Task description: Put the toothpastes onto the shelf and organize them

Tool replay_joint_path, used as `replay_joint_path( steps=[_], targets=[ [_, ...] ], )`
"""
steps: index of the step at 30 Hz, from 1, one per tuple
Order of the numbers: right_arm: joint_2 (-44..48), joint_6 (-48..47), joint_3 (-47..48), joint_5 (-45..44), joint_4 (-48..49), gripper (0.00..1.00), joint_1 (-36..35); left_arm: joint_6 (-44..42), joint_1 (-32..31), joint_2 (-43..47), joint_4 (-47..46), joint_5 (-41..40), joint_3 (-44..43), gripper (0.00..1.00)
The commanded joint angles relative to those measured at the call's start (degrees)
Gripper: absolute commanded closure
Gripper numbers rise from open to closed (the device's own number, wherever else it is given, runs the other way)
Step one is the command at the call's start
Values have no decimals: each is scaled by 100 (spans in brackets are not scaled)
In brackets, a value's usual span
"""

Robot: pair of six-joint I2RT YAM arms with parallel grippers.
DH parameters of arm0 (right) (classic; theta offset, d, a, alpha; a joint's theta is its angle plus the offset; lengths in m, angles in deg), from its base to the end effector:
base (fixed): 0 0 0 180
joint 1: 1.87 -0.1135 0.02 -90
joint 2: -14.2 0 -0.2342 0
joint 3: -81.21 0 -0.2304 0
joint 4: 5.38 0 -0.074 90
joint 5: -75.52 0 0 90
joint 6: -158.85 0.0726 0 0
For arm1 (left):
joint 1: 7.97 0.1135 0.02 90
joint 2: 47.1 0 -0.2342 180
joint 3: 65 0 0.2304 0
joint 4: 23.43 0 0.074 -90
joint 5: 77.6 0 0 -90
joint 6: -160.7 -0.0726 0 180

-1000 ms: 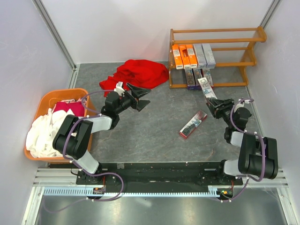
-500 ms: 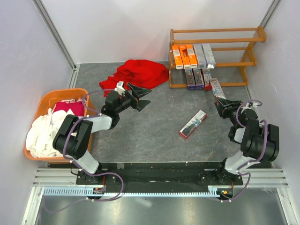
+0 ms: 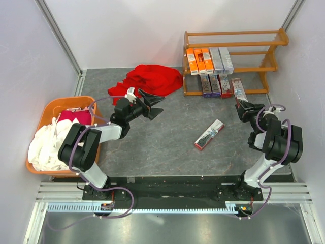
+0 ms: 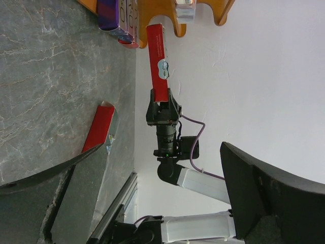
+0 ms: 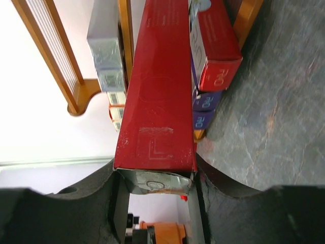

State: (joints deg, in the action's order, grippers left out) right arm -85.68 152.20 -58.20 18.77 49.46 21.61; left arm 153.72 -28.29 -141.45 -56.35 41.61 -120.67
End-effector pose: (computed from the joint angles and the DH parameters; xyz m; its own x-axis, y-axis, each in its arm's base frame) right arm 0.3022 -0.0879 0.1357 -0.1753 0.9818 -0.0732 0.0512 0.0833 0.9952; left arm 0.3199 -0.1563 0.1892 -0.7643 -0.6409 -0.0723 -0.0013 0.1136 -0.9935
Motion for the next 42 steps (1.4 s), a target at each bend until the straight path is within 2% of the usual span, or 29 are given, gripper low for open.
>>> replay_joint_path(
  steps=[1,29,34,40,42],
  targets=[
    [-251,155,464,-267,785,70,25,-278,45,-119,-103,146,-205,1],
    [-2545,-328,3251,-689,-770,69,-590,-234,36,-427,-253,410,-302,1],
    [-2835,-249,3357,-706,-700,65,-705,-234,36,-453,-253,427,-319,1],
    [-2897,-267,3216,-724,-726,54,-723,-269,37,-436,-191,427,-328,1],
    [-2836,-345,3111,-750,-831,41,-723,-278,45,-427,-191,445,-337,1]
  ],
)
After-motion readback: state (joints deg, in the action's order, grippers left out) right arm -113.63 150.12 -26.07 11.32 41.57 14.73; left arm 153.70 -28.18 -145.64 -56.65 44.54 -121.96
